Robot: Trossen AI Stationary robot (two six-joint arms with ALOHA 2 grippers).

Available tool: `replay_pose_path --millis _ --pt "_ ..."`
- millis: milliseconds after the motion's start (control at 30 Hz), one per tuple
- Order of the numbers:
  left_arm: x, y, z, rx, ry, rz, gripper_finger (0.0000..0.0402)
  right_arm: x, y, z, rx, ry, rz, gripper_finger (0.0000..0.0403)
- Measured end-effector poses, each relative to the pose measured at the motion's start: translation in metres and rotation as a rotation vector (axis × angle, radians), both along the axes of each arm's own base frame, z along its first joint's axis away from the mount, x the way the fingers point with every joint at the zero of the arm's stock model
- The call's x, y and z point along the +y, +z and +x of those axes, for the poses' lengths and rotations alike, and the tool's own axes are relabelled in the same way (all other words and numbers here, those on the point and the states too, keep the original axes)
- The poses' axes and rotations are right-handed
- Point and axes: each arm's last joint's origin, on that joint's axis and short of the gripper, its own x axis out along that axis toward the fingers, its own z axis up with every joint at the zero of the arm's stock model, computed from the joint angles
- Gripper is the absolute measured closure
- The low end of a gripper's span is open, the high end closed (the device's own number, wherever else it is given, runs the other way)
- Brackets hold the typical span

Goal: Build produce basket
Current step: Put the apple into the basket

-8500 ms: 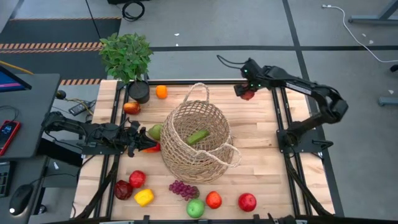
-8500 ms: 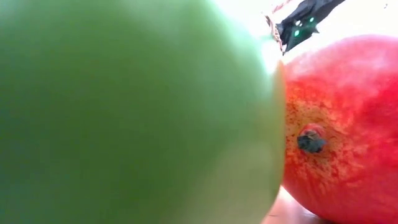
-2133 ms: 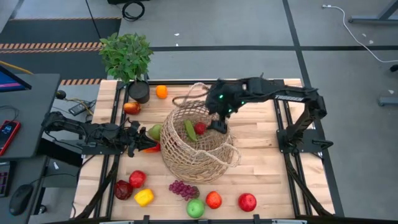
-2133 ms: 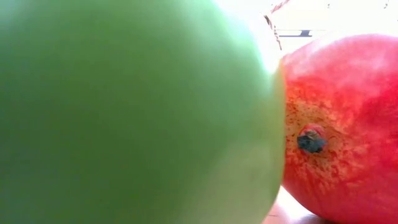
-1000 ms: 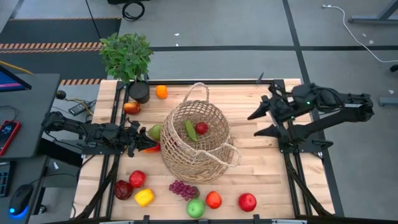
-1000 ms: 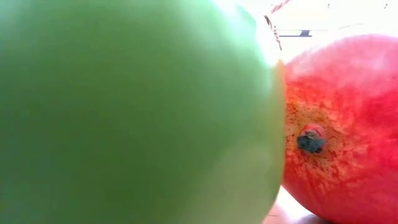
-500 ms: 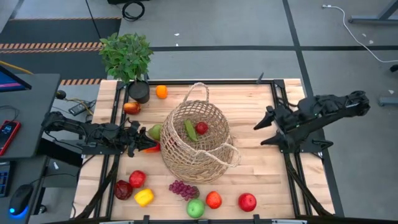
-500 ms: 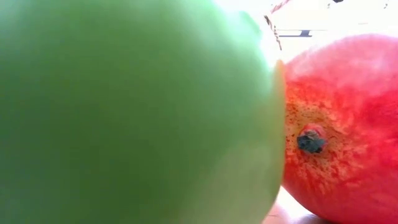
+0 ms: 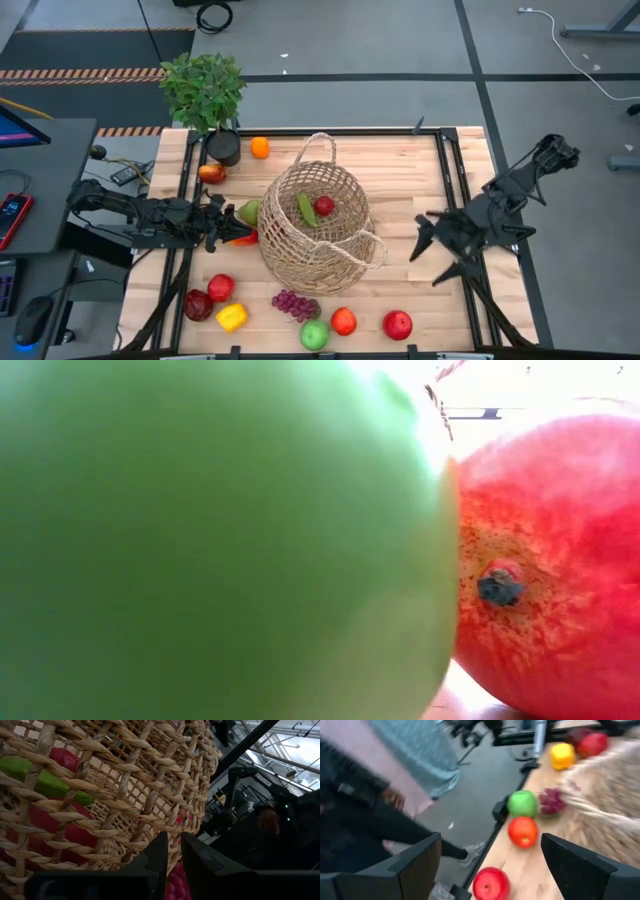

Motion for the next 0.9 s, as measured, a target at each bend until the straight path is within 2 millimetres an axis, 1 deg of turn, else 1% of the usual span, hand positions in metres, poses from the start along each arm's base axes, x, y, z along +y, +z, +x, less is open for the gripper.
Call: replay_pose_path --millis 267,600,733,900 --pt "0.000 0.000 0.000 0.000 0.000 0.000 0.0342 0.029 0.001 0.005 -0.138 0.190 -0.089 0.0057" --pt "0.000 0.000 0.000 0.000 0.000 0.000 0.0343 0.080 -0.005 0.019 -0.188 0.355 -0.255 0.0057" --pt "0.000 0.000 0.000 0.000 0.000 0.000 0.0340 0.096 -0.018 0.025 -0.201 0.394 -0.338 0.0057" --pt "0.000 0.000 0.000 0.000 0.000 0.000 0.0345 0.114 -0.047 0.039 -0.106 0.389 -0.420 0.0057"
